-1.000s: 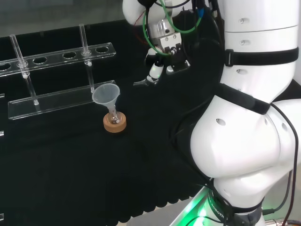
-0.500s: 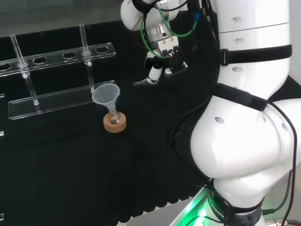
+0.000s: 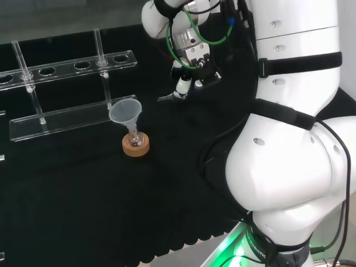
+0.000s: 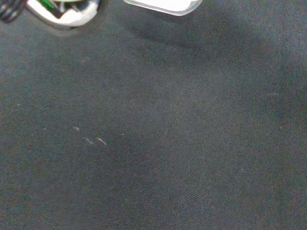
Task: Pick up the weighing funnel.
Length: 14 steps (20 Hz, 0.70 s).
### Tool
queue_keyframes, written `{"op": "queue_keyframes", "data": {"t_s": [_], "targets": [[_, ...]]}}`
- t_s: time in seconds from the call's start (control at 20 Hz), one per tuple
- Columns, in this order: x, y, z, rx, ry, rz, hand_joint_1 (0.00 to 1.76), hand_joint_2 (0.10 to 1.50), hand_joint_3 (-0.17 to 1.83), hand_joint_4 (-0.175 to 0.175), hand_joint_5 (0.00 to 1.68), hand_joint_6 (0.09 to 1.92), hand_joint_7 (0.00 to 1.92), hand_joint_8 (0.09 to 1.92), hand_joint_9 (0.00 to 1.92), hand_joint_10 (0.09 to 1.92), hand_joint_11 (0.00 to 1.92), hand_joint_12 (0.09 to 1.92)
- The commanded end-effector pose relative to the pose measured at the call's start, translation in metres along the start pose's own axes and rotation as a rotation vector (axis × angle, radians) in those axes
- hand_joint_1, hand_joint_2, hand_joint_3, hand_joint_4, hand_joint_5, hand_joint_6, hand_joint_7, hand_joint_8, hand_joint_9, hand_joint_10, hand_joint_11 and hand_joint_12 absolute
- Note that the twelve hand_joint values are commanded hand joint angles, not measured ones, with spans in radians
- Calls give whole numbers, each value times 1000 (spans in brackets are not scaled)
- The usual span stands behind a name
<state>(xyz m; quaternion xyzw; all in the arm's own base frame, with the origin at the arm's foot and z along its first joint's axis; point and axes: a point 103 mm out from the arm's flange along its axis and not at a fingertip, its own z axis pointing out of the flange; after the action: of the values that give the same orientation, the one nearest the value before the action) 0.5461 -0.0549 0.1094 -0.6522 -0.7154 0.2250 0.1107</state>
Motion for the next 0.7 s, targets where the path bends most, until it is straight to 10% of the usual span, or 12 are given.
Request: {"op": "queue_keyframes", "data": {"t_s": [0.05, 0.7], "targets": [[-2, 11, 4, -16, -47, -3, 859, 612, 527, -11, 691, 122, 440, 672, 650, 564, 417, 1346], [-4, 22, 11, -53, -123, -6, 905, 609, 529, 4, 640, 531, 506, 648, 724, 498, 464, 1315]]}}
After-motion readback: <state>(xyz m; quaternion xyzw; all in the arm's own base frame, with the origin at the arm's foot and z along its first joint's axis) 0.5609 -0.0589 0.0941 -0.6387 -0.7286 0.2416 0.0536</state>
